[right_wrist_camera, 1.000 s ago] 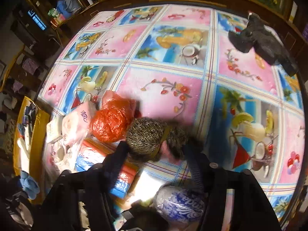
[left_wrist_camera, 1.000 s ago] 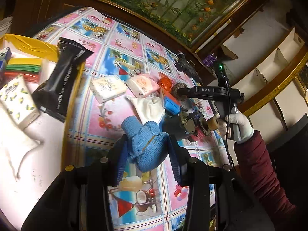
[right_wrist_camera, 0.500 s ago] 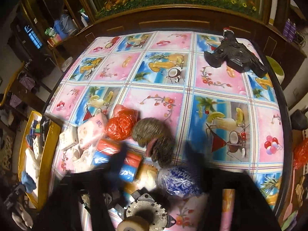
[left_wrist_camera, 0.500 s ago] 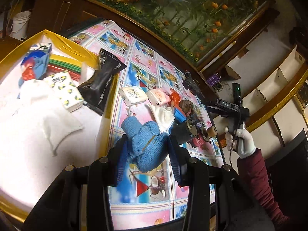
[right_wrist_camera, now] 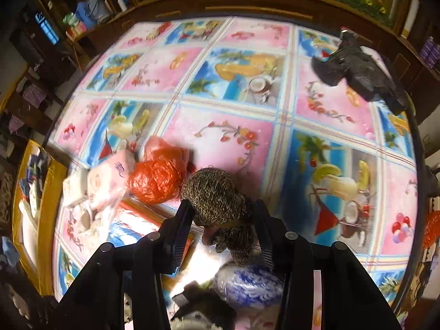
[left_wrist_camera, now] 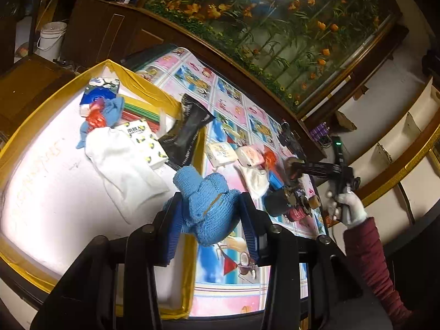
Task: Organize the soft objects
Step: 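Grasp the brown knitted glove with the right tool while the left lifts the blue glove, then carry both gloves over the white box and open both tools to drop them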
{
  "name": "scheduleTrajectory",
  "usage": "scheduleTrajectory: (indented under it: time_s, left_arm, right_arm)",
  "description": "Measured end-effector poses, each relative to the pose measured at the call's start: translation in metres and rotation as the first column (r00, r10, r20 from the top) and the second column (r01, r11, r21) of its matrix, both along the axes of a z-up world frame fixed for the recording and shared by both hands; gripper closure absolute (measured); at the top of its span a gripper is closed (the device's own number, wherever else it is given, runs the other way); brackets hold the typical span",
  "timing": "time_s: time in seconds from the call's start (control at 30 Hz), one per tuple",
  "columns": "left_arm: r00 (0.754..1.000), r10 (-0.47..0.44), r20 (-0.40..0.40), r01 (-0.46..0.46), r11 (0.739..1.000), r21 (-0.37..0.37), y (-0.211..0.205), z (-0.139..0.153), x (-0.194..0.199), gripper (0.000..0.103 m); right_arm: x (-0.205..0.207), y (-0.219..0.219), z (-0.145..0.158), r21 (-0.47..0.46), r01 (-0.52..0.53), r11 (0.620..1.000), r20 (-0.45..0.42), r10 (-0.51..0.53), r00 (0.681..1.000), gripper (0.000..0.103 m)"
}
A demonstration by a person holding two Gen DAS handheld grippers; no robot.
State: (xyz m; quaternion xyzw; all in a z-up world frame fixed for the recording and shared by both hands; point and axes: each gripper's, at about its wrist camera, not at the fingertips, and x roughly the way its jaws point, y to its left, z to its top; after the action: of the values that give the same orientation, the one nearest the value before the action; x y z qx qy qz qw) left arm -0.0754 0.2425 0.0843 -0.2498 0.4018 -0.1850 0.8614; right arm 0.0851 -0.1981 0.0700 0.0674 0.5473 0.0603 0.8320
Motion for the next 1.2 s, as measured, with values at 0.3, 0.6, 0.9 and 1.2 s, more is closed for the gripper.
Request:
scheduleTrajectory:
  time_s: [0.3, 0.6, 0.9, 1.2]
  left_arm:
    - [0.994, 0.086, -0.06, -0.079, 0.99, 0.112, 0.04, -0.018, 0.027, 0.065]
    - [0.98, 0.159, -0.121, -0.132, 0.97, 0.206, 0.08, -0.043, 0.057, 0.065]
    - [0.979, 0.157, -0.133, -0.13, 0.973, 0.191, 0.093, -0.049, 0.088, 0.047]
    - [0.984, 0.178, 0.008, -0.178, 0.98, 0.083, 0.116, -0.013, 0.036, 0.038]
  right_arm:
    - [-0.079, 0.069, 0.075, 0.109, -0.138, 0.984, 0.146, 0.122, 0.982, 0.058]
    - [-0.106, 0.206, 0.07, 0.235, -0.393, 0.889, 0.151, 0.366, 0.918, 0.058]
    - [-0.107, 0.306, 0.036, 0.295, -0.501, 0.814, 0.077, 0.502, 0.861, 0.058]
    - [-0.088, 0.379, 0.0, 0.409, -0.552, 0.727, -0.015, 0.61, 0.792, 0.058]
